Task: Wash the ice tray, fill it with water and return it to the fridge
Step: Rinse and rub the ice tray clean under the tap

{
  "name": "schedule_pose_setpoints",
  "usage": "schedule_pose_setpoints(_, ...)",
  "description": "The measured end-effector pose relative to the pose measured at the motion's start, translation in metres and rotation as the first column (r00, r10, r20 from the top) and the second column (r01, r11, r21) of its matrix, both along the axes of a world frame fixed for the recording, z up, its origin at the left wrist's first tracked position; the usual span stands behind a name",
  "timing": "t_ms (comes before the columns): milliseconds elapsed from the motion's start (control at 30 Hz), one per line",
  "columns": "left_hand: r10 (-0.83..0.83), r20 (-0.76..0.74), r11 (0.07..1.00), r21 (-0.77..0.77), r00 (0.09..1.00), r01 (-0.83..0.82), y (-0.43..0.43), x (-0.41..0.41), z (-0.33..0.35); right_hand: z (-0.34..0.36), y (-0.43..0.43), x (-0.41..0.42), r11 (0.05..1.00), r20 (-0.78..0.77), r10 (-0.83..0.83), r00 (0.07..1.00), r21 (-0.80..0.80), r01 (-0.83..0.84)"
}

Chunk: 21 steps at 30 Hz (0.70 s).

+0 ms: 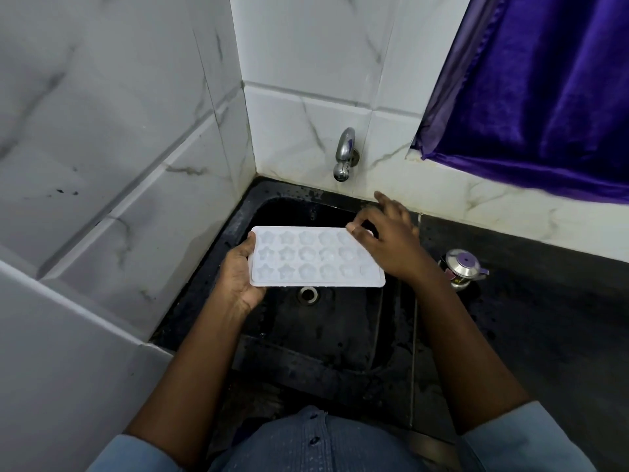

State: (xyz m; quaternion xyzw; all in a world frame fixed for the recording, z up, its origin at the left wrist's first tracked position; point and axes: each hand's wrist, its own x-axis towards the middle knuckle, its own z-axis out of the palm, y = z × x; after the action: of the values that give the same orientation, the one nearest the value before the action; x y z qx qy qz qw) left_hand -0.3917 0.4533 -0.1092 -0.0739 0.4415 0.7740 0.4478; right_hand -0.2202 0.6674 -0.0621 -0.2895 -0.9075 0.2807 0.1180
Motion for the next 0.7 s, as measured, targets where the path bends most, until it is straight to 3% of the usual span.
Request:
schedule_pose_setpoints(133,0.005,0.001,1.0,-0.018,1.0,-0.005,-0.004,-0.002,-0.003,0.002,0.016,0.016,1.0,0.011,-0.012,1.0,0.009,0.012)
schedule_pose_setpoints(367,-0.004,0.011,1.0,-0.014,1.0,0.004,-0.005,0.0,-0.003,-0.014,0.014,0.025,0.994,0.253,0.06,0.966,0.068,-0.08)
schedule_pose_setpoints(700,0.006,0.006,1.0,-0.017,1.0,-0.006,-0.004,0.005,-0.004,-0.013,0.003,0.023,0.993,0.304,0.058,0.951,0.078,-0.086)
